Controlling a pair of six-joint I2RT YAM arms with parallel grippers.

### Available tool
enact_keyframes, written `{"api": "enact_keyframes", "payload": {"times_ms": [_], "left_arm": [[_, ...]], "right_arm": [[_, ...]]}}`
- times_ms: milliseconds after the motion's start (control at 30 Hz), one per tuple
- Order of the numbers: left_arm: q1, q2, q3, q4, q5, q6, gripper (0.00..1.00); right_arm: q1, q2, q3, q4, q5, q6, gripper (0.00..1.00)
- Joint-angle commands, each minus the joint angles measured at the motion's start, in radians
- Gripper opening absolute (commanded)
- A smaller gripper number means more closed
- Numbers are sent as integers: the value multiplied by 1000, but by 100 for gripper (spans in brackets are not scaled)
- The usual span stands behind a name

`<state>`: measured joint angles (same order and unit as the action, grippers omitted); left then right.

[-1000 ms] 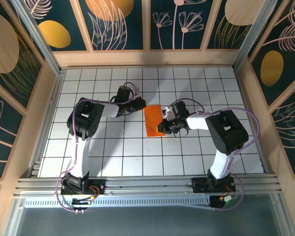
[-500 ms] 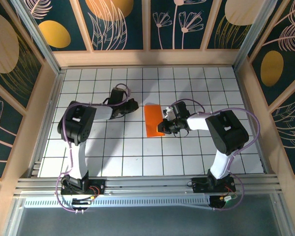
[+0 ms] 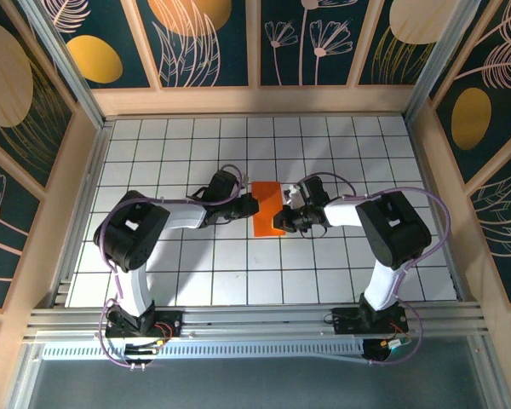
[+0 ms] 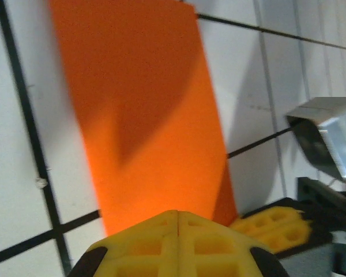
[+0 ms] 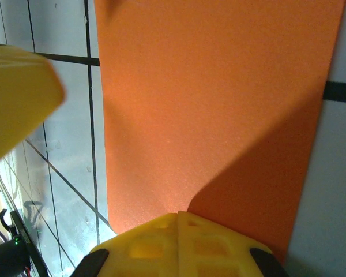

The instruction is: Fold a paper plane with a square sheet of paper (fold left side to right side)

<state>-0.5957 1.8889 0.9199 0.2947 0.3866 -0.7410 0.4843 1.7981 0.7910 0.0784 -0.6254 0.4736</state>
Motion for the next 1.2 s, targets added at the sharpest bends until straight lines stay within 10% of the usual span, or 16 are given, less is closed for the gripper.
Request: {"api": "enact_keyframes", "payload": {"times_ms": [0, 167, 600, 1167], "left_arm": [[3, 66, 26, 13, 7, -27, 2], [1, 93, 20, -11, -28, -20, 1], [-12, 64, -31, -29, -62, -15, 0], [-16, 71, -29, -24, -60, -16, 0]], "right_arm": [[8, 44, -39, -83, 136, -9, 0], [8, 30, -31, -95, 127, -16, 0], [-62, -152, 41, -210, 74, -51, 42], [-74, -109, -15, -208, 4, -29, 42]]}}
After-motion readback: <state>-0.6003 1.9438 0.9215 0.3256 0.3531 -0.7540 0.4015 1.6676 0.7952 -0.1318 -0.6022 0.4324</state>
